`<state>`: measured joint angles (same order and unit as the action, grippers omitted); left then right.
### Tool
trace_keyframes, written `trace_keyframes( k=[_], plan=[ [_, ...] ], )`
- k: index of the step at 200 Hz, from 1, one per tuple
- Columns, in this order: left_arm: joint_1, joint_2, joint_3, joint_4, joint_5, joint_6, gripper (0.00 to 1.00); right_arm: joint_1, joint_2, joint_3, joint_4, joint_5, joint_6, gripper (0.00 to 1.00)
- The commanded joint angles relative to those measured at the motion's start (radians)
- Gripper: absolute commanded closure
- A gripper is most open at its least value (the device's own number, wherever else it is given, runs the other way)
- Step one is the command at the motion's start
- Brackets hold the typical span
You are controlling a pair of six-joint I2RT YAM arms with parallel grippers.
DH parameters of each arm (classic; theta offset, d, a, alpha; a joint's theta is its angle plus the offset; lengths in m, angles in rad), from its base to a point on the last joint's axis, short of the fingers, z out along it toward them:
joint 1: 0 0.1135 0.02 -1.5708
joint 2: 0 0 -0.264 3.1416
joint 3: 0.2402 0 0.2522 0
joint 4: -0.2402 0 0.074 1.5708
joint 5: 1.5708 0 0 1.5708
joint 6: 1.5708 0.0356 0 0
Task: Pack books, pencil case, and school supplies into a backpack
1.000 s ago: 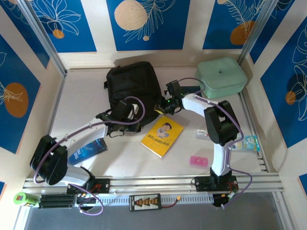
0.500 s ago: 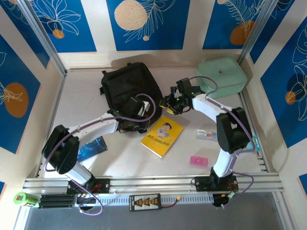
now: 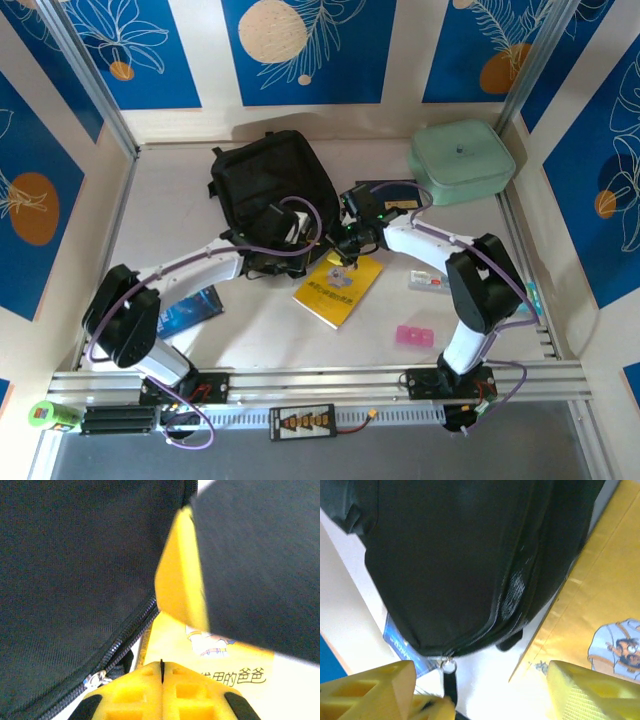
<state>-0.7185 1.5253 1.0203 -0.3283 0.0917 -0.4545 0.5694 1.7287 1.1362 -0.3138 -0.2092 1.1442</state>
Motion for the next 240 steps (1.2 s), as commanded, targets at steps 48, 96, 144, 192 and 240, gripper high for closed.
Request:
trace_keyframes(
  k=[48,96,144,192,240],
  plan=[
    [-0.006,-0.081,-0.043,-0.041,-0.055,-0.009,1.0,0.01,0.133,0.083,0.025,0.02,0.073,0.53],
    [0.039,-0.122,-0.033,-0.225,-0.155,-0.021,1.0,-0.002,0.1,0.055,-0.002,0.094,0.021,0.78],
    [0.138,-0.154,-0.064,-0.345,-0.195,0.003,1.0,-0.024,0.063,0.026,-0.026,0.156,-0.025,0.86],
    [0.209,-0.128,-0.022,-0.452,-0.227,0.065,1.0,-0.025,0.046,0.018,-0.032,0.185,-0.056,0.88],
    [0.241,-0.028,0.005,-0.439,-0.247,0.113,1.0,-0.015,0.0,-0.031,-0.001,0.247,-0.061,0.92]
  ],
)
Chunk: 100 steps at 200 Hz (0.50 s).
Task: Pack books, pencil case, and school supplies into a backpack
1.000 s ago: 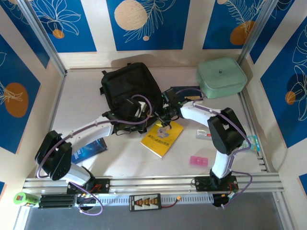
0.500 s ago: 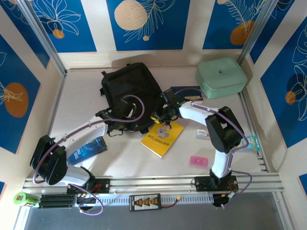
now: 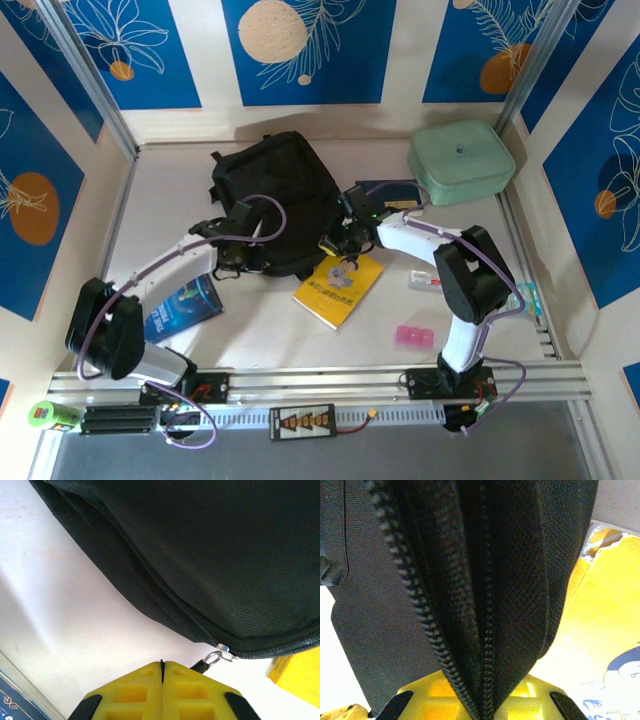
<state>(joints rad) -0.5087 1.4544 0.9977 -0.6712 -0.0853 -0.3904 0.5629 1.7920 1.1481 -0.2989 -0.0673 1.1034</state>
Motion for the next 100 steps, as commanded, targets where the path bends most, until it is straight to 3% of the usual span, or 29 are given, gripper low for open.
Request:
trace_keyframes(
  k=[1,100],
  plan=[
    [0.031,0.045,0.028,-0.096,-0.071,0.051,1.0,-0.007,-0.065,-0.044,-0.014,0.106,-0.019,0.92],
    [0.131,0.222,0.145,-0.021,-0.142,0.09,1.0,-0.018,-0.056,0.006,-0.013,0.195,-0.156,0.94]
  ],
)
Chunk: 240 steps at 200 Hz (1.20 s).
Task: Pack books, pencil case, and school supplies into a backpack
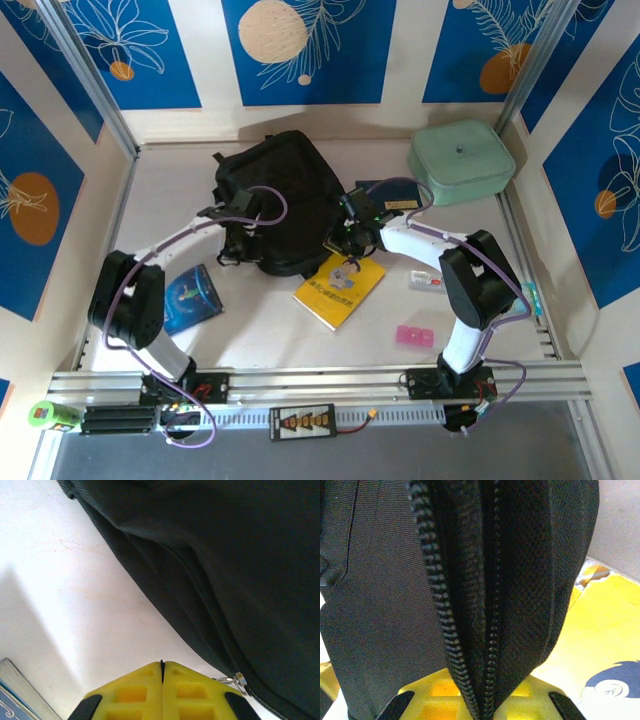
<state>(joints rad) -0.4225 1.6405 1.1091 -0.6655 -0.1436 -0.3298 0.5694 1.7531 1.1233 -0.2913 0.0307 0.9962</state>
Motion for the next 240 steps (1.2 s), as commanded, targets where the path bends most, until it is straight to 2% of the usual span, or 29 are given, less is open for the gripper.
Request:
trace_keyframes(
  k=[1,57,92,144,159,186,219,240],
  plan=[
    [0.047,0.037,0.035,-0.026,-0.084,0.03,1.0,-0.025,-0.017,0.03,-0.021,0.097,-0.049,0.94],
    [0.104,0.067,0.085,0.042,-0.098,0.059,1.0,-0.031,-0.03,0.013,-0.017,0.088,-0.047,0.94],
    [0.139,0.14,0.146,0.038,-0.184,0.077,1.0,-0.027,-0.041,0.006,-0.013,0.097,-0.051,0.94],
    [0.148,0.236,0.246,0.043,-0.16,0.081,1.0,-0.029,-0.059,-0.013,-0.006,0.1,-0.047,0.94],
    [0.148,0.232,0.237,0.064,-0.139,0.069,1.0,-0.029,-0.061,-0.018,-0.005,0.095,-0.048,0.94],
    [0.153,0.22,0.225,0.08,-0.17,0.066,1.0,-0.032,-0.073,-0.031,0.004,0.102,-0.052,0.94],
    [0.165,0.184,0.201,0.12,-0.087,0.109,1.0,-0.037,-0.087,-0.044,0.011,0.115,-0.051,0.94],
    [0.18,0.095,0.097,0.272,0.106,0.131,1.0,-0.042,-0.092,-0.059,0.028,0.11,-0.047,0.94]
  ],
)
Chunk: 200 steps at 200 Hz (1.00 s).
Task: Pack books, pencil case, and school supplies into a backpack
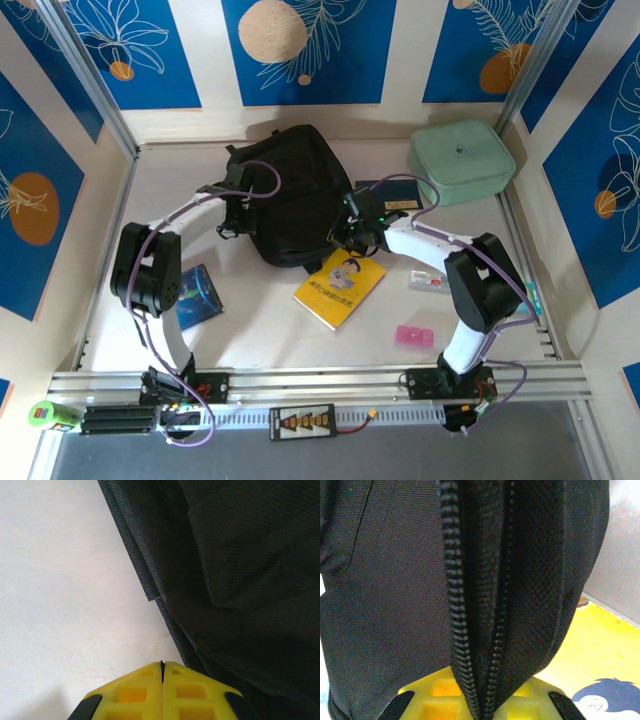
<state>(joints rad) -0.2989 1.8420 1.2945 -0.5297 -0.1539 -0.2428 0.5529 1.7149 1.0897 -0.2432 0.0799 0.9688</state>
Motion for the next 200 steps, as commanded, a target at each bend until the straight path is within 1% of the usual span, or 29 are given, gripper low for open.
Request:
trace_keyframes(
  k=[1,12,25,39,48,56,67,88,102,117,134,151,172,200],
  plan=[
    [0.057,-0.111,-0.093,0.144,0.128,0.045,1.0,-0.026,-0.054,-0.025,-0.019,0.06,-0.019,0.94],
    [0.056,-0.158,-0.147,0.214,0.25,0.055,1.0,-0.028,-0.049,-0.024,-0.017,0.045,-0.015,0.93],
    [0.052,-0.193,-0.17,0.233,0.382,0.051,1.0,-0.031,-0.047,-0.018,-0.016,0.02,-0.012,0.9],
    [0.038,-0.219,-0.181,0.228,0.459,0.038,1.0,-0.034,-0.052,-0.008,-0.021,-0.003,-0.007,0.84],
    [0.024,-0.234,-0.185,0.217,0.485,0.038,1.0,-0.037,-0.058,-0.002,-0.03,-0.017,0.003,0.76],
    [0.01,-0.248,-0.187,0.205,0.487,0.039,1.0,-0.041,-0.063,0.003,-0.036,-0.037,0.018,0.69],
    [-0.007,-0.267,-0.189,0.192,0.485,0.04,1.0,-0.045,-0.075,0.005,-0.043,-0.07,0.043,0.61],
    [-0.025,-0.296,-0.195,0.182,0.463,0.03,1.0,-0.028,-0.11,0.004,-0.075,-0.077,0.093,0.45],
    [-0.027,-0.308,-0.202,0.182,0.453,0.023,1.0,-0.005,-0.138,0.0,-0.096,-0.06,0.128,0.37],
    [-0.028,-0.318,-0.213,0.185,0.445,0.017,1.0,0.025,-0.157,-0.002,-0.122,-0.037,0.175,0.3],
    [-0.028,-0.324,-0.227,0.189,0.441,0.013,1.0,0.051,-0.158,-0.007,-0.125,-0.052,0.24,0.27],
    [-0.029,-0.325,-0.24,0.192,0.434,0.013,1.0,0.069,-0.144,-0.008,-0.095,-0.102,0.295,0.27],
    [-0.028,-0.326,-0.251,0.193,0.425,0.011,1.0,0.08,-0.125,-0.006,-0.014,-0.169,0.341,0.27],
    [-0.028,-0.329,-0.27,0.201,0.424,0.007,1.0,0.087,-0.097,0.01,0.058,-0.224,0.399,0.27]
  ],
)
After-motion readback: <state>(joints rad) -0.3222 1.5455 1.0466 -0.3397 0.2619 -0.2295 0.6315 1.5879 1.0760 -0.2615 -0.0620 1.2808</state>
